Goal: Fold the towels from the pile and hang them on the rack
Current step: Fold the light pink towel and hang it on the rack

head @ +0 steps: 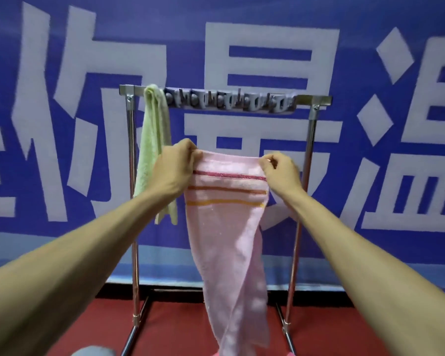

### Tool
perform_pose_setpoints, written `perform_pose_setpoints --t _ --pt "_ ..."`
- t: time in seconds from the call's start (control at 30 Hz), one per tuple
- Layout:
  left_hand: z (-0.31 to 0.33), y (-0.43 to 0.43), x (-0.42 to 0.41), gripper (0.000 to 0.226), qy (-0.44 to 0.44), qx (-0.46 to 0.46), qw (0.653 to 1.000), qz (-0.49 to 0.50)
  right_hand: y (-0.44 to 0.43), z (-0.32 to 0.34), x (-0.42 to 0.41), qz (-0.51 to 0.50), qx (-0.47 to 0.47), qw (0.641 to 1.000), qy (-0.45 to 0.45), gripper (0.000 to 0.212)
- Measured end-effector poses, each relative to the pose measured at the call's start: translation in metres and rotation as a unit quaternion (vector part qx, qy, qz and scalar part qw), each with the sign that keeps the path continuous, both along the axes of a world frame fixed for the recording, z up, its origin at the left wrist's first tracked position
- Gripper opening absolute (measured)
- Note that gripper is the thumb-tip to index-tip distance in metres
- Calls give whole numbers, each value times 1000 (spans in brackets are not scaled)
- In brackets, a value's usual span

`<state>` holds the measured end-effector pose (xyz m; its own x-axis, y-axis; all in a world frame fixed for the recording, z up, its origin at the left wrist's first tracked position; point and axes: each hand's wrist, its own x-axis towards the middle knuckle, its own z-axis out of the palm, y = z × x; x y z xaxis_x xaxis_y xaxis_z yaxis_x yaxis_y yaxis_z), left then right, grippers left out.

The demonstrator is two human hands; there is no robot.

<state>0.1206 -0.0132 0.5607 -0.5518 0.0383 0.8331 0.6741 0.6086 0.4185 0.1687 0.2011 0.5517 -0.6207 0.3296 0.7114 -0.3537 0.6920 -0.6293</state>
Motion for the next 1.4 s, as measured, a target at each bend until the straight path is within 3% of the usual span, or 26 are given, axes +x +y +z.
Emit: perform_pose_setpoints --t 0.2,0.33,0.43,0.57,0.77,0.9,1.0,1.2,1.23,1.37,1.4 --pt "19 9 6 20 31 120 989 -75 1 37 10 -41 -23 995 90 12" --pt "9 19 6 12 41 83 990 -110 5 39 5 -57 -102 991 63 13" --pt "6 22 3 14 18 132 986 -97 5 25 -3 -36 -105 993 41 11" --pt "-5 23 -9 17 -37 112 989 -92 15 9 -8 -32 -85 996 20 10" --pt "-56 20 -35 14 -163 91 976 -115 29 -35 -18 -15 -26 995 -100 13" --pt "-108 15 -42 10 -268 63 948 -157 36 -84 -25 18 -92 978 -187 17" --pt "-147 14 -48 11 -371 72 907 -186 40 -127 -31 67 -209 948 -231 13" --pt "-226 28 -42 20 -505 158 829 -182 35 -216 -34 78 -439 844 -299 6" --pt "-238 29 -41 20 -541 175 801 -190 35 -226 -33 76 -464 828 -304 6" --pt "-270 35 -35 12 -657 341 634 -225 26 -263 -33 94 -581 752 -296 7" --pt "-272 39 -35 11 -658 372 615 -226 23 -269 -35 100 -605 733 -293 12"
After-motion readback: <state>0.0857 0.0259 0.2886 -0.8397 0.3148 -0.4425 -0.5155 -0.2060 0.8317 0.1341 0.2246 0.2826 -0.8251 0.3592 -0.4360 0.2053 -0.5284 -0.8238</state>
